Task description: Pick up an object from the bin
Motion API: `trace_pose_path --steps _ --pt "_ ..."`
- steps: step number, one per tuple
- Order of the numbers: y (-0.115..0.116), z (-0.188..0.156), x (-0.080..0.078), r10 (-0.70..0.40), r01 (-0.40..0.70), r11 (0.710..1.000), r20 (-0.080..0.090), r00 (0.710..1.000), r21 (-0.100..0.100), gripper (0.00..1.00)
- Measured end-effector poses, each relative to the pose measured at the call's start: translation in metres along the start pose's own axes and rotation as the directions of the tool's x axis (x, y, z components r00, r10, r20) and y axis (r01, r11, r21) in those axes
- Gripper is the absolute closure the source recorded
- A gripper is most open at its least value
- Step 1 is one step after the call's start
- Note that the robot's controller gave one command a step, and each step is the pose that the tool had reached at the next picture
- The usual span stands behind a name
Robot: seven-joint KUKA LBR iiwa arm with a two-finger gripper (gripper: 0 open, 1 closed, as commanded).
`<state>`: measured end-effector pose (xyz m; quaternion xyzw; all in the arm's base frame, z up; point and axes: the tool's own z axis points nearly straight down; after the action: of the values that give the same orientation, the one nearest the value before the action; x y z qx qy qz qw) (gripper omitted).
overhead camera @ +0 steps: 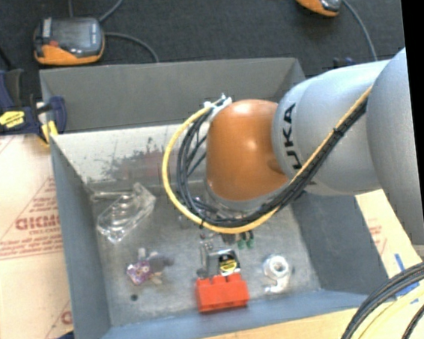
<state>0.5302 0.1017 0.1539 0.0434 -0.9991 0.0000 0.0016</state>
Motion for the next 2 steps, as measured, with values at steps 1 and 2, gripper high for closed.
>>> trace_pose_path --steps 1,2 --pt "0.069 0.053 0.014 -0.022 0.022 1.000 -0.001 1.000 -0.003 0.00" --pt "0.072 0.084 -0.002 0.508 -0.508 0.861 0.005 0.861 -0.003 0.00"
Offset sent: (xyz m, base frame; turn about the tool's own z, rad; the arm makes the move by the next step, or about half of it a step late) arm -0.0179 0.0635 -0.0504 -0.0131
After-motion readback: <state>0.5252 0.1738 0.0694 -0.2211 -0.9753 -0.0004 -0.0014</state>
